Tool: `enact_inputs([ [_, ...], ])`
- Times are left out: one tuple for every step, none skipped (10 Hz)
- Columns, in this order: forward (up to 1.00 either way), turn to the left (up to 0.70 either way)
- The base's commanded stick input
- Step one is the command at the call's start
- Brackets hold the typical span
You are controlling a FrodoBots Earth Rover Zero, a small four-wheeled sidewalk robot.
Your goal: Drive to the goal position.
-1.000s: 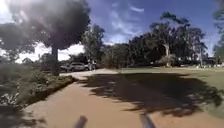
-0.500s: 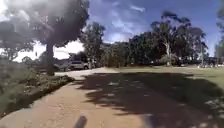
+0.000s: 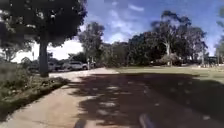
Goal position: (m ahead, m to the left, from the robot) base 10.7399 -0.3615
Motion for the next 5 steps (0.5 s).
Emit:
enact_inputs([
  [1.0, 0.0],
  [1.0, 0.0],
  [1.0, 0.0],
  [1.0, 0.0],
  [1.0, 0.0],
])
